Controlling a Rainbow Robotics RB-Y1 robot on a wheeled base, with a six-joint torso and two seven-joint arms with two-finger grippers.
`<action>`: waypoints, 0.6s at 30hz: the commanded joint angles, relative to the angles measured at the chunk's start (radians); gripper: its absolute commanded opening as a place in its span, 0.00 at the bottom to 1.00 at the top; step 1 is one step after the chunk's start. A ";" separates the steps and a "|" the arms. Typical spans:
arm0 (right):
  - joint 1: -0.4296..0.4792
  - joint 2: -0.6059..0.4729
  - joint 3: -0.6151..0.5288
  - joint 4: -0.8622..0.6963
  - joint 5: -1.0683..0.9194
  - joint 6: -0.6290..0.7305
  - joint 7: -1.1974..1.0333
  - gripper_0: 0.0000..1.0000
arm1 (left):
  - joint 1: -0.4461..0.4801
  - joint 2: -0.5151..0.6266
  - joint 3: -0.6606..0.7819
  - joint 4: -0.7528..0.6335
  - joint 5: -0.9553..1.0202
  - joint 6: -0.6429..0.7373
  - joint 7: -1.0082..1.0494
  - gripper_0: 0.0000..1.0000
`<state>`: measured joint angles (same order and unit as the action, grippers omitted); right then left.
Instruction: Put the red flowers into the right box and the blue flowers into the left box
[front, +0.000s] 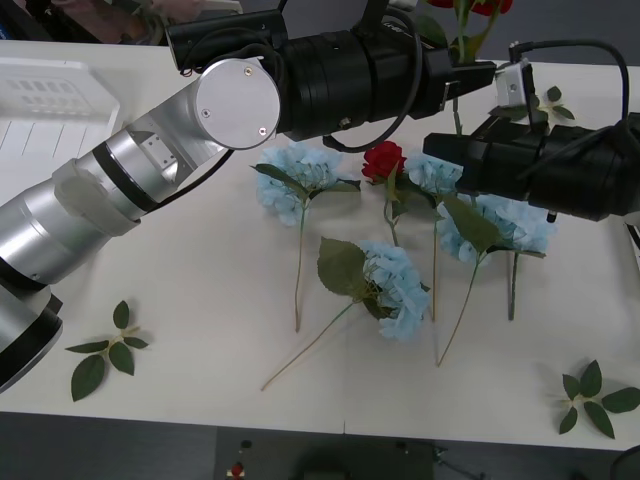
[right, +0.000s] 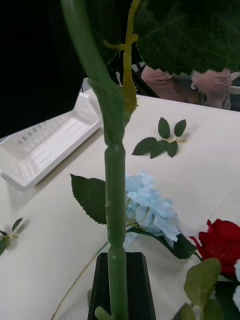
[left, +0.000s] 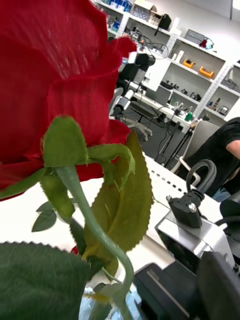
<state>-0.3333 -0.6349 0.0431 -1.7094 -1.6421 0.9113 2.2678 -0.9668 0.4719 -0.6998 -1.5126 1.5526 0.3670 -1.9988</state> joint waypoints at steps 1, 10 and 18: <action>-0.018 -0.172 0.020 0.042 -0.033 -0.009 -0.044 0.00 | -0.044 -0.001 0.011 -0.028 -0.002 -0.007 -0.003 1.00; -0.016 -0.661 0.173 0.313 -0.085 -0.005 -0.096 0.00 | -0.016 0.152 0.029 -0.038 0.337 0.069 0.011 1.00; -0.016 -0.839 0.342 0.565 -0.056 -0.131 -0.119 0.00 | 0.085 0.456 0.028 0.003 0.396 0.595 0.028 1.00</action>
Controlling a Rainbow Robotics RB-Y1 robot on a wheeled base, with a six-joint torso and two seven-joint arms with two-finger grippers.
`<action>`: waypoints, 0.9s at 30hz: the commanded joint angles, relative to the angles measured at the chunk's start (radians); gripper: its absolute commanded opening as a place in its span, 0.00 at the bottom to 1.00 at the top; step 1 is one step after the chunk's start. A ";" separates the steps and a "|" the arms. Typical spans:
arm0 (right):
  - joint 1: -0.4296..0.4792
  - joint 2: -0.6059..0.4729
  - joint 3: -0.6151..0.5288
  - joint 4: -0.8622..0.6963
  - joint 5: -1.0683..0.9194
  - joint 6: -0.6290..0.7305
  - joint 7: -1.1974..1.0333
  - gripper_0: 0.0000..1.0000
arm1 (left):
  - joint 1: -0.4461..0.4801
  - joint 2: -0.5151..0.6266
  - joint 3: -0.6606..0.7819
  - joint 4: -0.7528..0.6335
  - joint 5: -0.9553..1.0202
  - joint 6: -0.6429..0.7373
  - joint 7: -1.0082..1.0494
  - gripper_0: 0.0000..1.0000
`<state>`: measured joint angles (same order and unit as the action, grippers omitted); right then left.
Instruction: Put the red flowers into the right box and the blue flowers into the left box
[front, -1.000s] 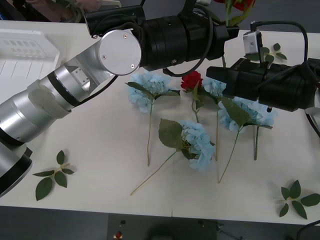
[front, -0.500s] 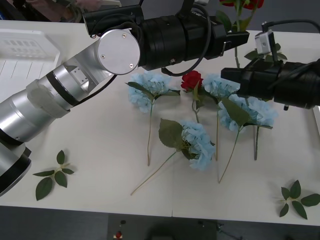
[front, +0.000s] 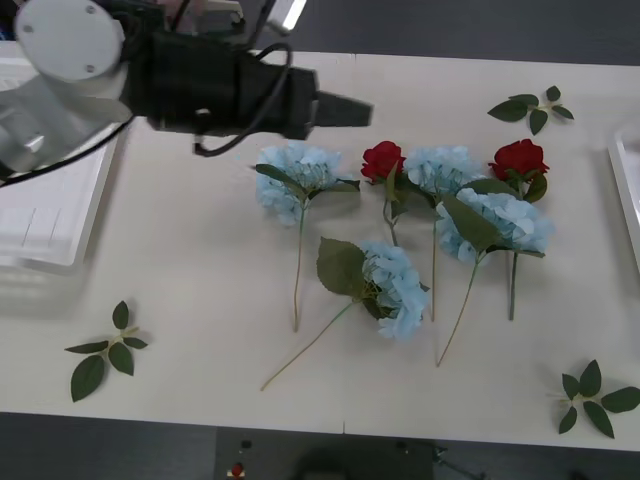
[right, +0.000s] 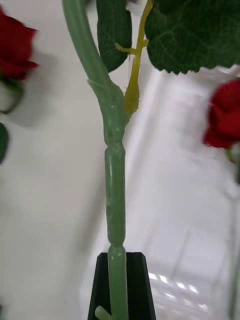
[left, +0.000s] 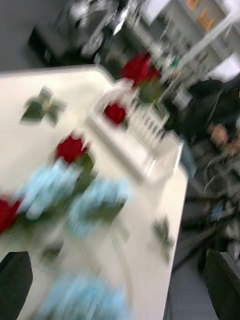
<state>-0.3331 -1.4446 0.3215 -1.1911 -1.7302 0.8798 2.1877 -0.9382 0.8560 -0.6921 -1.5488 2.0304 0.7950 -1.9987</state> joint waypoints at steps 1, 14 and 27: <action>-0.017 -0.034 0.082 0.062 0.052 -0.134 -0.040 0.00 | 0.064 0.072 0.019 0.056 -0.111 0.205 0.032 1.00; -0.176 0.158 0.317 0.436 0.150 -0.509 -0.085 0.00 | 0.044 -0.146 -0.041 0.288 -0.507 0.230 0.314 1.00; -0.307 0.247 0.470 0.584 0.172 -0.578 -0.075 0.60 | -0.037 -0.462 -0.041 0.565 -0.803 0.130 0.367 0.52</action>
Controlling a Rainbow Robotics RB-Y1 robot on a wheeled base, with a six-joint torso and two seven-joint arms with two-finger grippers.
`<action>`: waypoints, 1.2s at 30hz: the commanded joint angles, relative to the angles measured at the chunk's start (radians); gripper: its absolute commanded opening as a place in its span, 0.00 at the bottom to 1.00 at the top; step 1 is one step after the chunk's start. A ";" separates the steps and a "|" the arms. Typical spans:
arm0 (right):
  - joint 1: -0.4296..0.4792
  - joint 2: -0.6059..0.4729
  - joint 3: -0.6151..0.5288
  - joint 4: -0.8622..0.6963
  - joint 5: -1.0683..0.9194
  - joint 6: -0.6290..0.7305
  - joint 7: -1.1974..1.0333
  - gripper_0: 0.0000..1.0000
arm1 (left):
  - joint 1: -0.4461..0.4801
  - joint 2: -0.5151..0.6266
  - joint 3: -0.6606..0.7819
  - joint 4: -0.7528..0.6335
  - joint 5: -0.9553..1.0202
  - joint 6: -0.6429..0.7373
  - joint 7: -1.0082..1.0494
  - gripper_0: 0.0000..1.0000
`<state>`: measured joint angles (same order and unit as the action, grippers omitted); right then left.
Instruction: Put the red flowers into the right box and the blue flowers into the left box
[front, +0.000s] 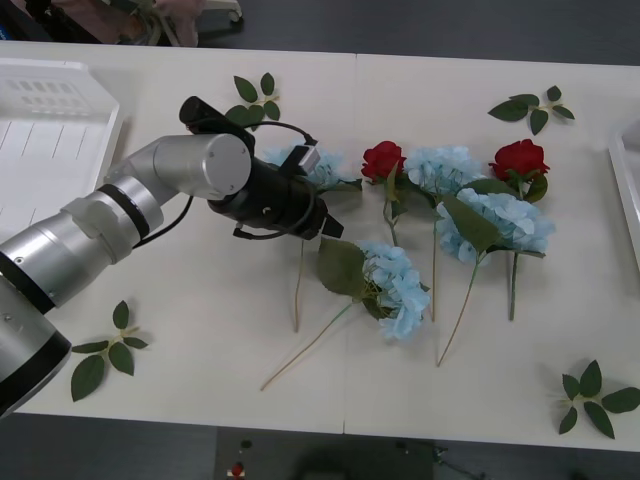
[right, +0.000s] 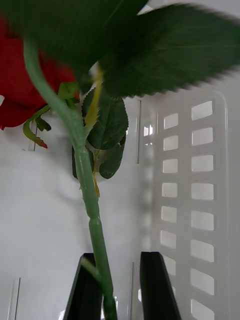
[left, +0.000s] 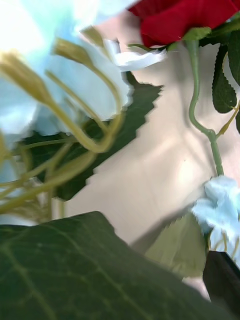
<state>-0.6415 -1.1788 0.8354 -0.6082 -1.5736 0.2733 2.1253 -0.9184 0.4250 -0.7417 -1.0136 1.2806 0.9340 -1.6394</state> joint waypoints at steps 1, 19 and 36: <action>0.002 -0.021 -0.045 -0.005 0.017 0.043 -0.013 0.63 | -0.060 -0.035 0.009 0.033 -0.064 -0.011 0.009 0.26; 0.002 -0.163 -0.222 -0.478 -0.178 0.810 -0.350 0.76 | -0.076 0.000 -0.019 0.010 -0.158 -0.020 0.023 0.00; -0.162 0.202 -0.234 -0.461 0.271 0.797 -0.917 0.77 | -0.243 0.678 0.162 -0.318 -0.342 0.709 -0.275 0.00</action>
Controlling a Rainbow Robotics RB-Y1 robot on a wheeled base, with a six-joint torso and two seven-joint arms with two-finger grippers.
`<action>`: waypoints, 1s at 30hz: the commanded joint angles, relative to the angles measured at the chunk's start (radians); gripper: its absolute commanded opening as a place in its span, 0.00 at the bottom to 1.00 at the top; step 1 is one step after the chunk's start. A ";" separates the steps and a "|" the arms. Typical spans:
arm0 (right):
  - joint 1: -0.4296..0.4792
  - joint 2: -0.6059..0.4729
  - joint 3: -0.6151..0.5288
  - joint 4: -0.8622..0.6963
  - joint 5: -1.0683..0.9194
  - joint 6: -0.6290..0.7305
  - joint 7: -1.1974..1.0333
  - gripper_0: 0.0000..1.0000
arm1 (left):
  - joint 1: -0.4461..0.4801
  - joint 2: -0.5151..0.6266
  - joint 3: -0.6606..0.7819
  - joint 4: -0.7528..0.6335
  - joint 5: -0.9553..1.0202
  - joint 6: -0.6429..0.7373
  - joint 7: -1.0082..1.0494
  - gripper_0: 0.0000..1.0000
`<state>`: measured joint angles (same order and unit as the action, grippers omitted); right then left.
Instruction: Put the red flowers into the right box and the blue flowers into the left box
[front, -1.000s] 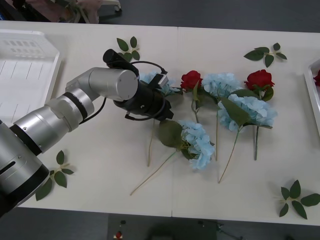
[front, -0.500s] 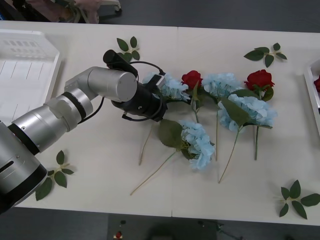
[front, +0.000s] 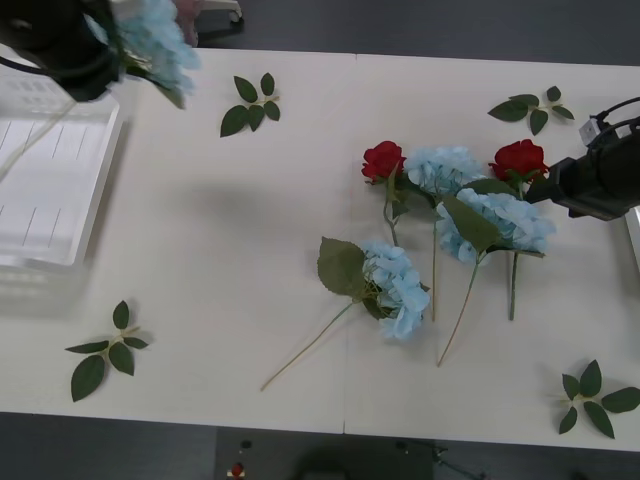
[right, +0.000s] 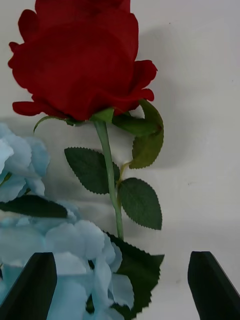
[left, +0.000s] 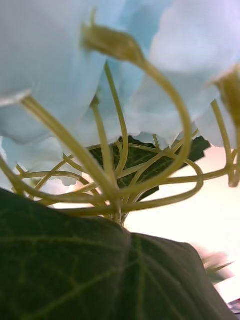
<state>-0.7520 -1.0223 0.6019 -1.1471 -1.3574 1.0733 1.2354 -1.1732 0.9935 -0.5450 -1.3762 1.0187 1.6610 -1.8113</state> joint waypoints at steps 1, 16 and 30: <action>-0.063 0.065 -0.001 0.104 0.081 -0.001 -0.025 0.77 | 0.040 0.128 -0.041 0.075 -0.132 -0.064 -0.126 0.00; -0.095 0.225 -0.004 0.319 0.247 -0.085 -0.004 0.77 | 0.141 0.119 -0.174 0.405 -0.246 -0.560 -0.151 0.89; -0.101 0.252 -0.051 0.380 0.287 -0.111 0.036 0.00 | 0.139 0.217 -0.069 0.151 0.584 -0.305 -0.327 0.97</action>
<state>-0.8209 -0.7624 0.5684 -0.7759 -1.0798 0.9585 1.2354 -0.9981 1.2380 -0.6723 -1.2147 1.4950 1.2805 -2.2033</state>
